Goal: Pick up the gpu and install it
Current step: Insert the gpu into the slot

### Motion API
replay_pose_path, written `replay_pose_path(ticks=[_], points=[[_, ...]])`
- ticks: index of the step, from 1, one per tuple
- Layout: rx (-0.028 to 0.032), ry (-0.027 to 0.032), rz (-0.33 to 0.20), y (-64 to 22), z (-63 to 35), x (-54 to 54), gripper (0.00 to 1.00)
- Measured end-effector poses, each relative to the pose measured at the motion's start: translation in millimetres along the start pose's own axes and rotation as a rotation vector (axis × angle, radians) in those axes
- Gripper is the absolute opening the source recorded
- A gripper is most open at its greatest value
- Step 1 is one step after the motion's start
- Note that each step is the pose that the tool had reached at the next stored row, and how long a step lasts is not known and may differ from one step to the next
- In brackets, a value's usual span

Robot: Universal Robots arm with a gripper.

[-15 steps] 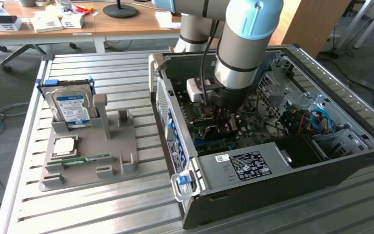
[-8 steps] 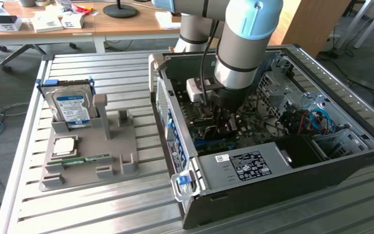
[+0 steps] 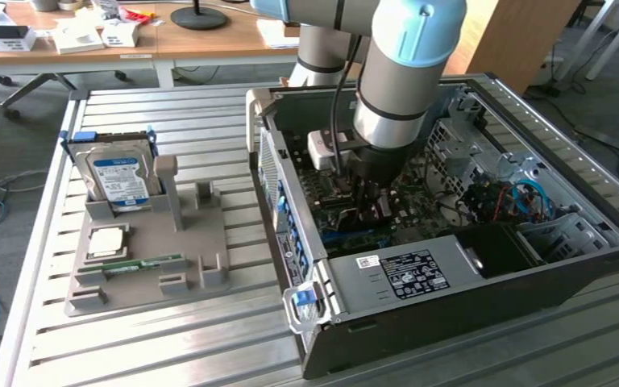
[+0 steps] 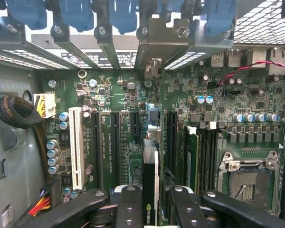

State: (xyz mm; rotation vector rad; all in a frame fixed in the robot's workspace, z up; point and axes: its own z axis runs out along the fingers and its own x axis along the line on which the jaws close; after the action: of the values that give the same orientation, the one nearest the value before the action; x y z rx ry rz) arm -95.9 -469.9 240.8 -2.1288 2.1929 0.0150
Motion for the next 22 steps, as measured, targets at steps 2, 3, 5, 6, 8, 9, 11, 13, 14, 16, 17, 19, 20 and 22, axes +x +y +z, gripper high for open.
replay_pose_path(ticks=[2,3,5,6,8,9,11,13,14,16,17,19,20,22], points=[[0.0002,-0.0003,0.000,0.1,0.2,0.0,0.26],[0.0001,-0.0002,0.000,0.1,0.2,-0.1,0.26],[0.0000,-0.0002,0.000,0.2,0.4,-0.2,0.26],[0.0001,-0.0001,0.000,0.2,0.6,-0.3,0.26],[0.0001,0.0000,0.000,0.3,1.0,-0.9,0.26],[0.0001,0.0002,0.000,0.4,1.1,-1.1,0.26],[0.0001,0.0007,0.000,0.6,1.2,-1.1,0.26],[0.0003,0.0006,0.000,0.9,1.6,-1.2,0.26],[0.0004,0.0007,0.000,1.2,1.7,-1.2,0.26],[0.0005,0.0007,0.000,1.7,1.9,-1.1,0.26],[0.0007,0.0008,0.000,2.0,2.1,-1.1,0.26],[0.0008,0.0006,0.000,2.6,2.3,-1.1,0.26],[0.0008,0.0006,0.000,2.7,2.3,-1.1,0.26],[0.0008,0.0007,0.000,2.7,2.2,-1.1,0.26]])
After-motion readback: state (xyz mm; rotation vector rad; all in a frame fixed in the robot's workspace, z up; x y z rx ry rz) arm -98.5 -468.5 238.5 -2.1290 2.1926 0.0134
